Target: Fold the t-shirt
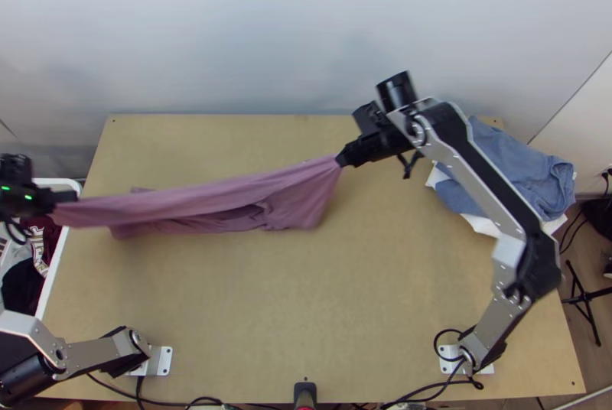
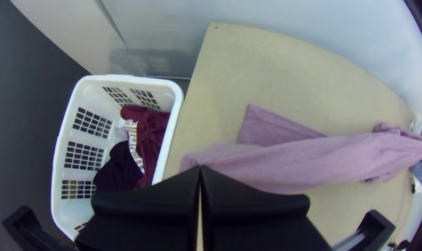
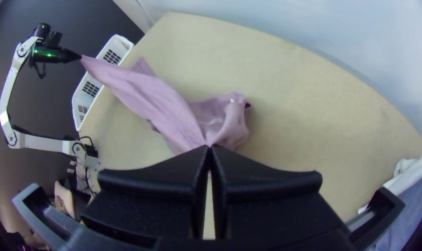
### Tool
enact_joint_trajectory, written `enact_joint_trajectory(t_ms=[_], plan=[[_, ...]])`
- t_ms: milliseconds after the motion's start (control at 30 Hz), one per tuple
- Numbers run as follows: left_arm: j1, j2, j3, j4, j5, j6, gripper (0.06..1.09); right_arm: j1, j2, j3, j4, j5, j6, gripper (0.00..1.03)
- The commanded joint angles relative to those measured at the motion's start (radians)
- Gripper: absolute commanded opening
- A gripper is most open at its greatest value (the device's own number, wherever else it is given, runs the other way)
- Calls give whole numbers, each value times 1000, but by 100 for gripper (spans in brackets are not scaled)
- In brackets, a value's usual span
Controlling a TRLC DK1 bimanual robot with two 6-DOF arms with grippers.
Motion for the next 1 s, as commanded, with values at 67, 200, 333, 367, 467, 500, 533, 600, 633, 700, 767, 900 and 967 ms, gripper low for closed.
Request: enact_joint_trajectory(t_ms=[67, 200, 333, 367, 467, 500, 533, 600, 633, 700, 767, 900, 967], plan=[[75, -13, 312, -180, 178, -115, 10, -19, -170, 42, -52, -35, 41, 3], [13, -18, 358, -226, 195, -143, 10, -18, -225, 34, -83, -36, 44, 3], [-59, -50, 312, -246, 195, -159, 10, -23, -285, -73, -83, -36, 41, 3], [-76, -64, 282, -244, 195, -159, 10, -24, -296, -105, -83, -36, 41, 3], [-102, -105, 161, -227, 195, -136, 10, -26, -334, -197, -83, -36, 36, 3], [-103, -118, 112, -206, 195, -126, 10, -30, -345, -228, -81, -35, 35, 3], [-103, -127, 58, -172, 193, -116, 10, -42, -352, -259, -81, -36, 33, 3], [-103, -127, -41, -98, 190, -104, 10, -69, -356, -309, -81, -35, 24, 3], [-103, -119, -87, -63, 184, -100, 10, -82, -356, -334, -78, -35, 13, 3], [-123, -105, -162, 23, 166, -100, 10, -122, -359, -394, -35, -35, 4, 3], [-168, -73, -208, 106, 127, -113, 10, -159, -360, -444, 14, -35, 9, 3], [-255, 45, -241, 187, 124, -149, 10, -184, -334, -489, 52, -36, 12, 3], [-297, 91, -258, 239, 124, -164, 10, -182, -325, -496, 71, -35, 13, 3]])
